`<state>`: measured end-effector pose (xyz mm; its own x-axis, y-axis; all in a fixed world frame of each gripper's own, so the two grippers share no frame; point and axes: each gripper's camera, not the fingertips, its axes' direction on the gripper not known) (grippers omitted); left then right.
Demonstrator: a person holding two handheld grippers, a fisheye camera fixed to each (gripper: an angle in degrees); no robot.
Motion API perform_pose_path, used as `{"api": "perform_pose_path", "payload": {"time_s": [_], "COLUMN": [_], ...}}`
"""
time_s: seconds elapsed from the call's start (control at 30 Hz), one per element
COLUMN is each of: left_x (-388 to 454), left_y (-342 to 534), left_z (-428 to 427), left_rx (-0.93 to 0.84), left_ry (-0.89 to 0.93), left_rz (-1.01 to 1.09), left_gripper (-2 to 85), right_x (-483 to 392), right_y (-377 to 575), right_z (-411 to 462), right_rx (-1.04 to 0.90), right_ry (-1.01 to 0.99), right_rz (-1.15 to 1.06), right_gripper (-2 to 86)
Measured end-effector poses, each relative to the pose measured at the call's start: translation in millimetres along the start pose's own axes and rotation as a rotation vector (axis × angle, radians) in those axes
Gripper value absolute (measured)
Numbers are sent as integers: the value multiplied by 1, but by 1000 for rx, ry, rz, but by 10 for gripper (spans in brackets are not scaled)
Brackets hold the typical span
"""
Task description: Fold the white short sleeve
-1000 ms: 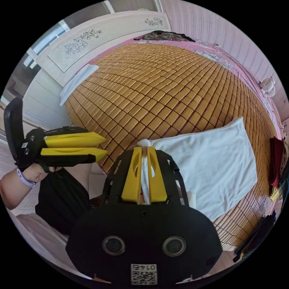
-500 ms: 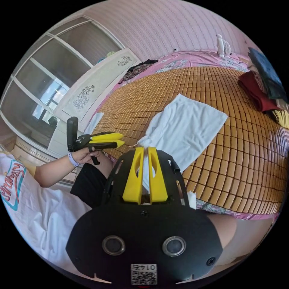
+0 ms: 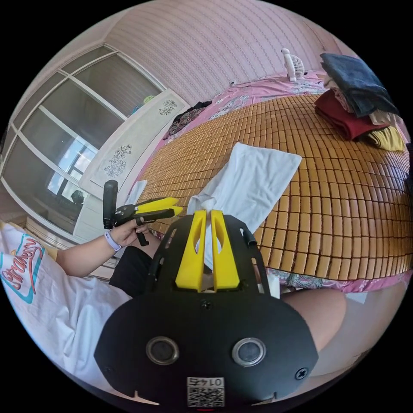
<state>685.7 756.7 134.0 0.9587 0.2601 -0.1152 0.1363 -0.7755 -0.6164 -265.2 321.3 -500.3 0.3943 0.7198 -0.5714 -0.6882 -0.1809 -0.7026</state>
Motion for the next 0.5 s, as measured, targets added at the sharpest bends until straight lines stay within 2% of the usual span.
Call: {"api": "perform_pose_path", "payload": {"time_s": [0.13,0.27,0.37,0.5], "left_x": [-2,9,-5,-34], "left_y": [-11,-33,-40,-21], "left_z": [6,29,52,27], "left_rx": [10,10,-131,-73], "left_ry": [24,-39,-98,28], "left_rz": [-19,12,-53,-86], "left_gripper": [112,56,8,-4], "right_x": [12,30,42,47], "right_y": [19,41,51,59], "right_z": [-34,-57,-69,-79], "right_rx": [38,33,44,20], "right_ry": [57,163,237,381], "right_rz": [64,155,223,279], "right_gripper": [11,15,23,56]}}
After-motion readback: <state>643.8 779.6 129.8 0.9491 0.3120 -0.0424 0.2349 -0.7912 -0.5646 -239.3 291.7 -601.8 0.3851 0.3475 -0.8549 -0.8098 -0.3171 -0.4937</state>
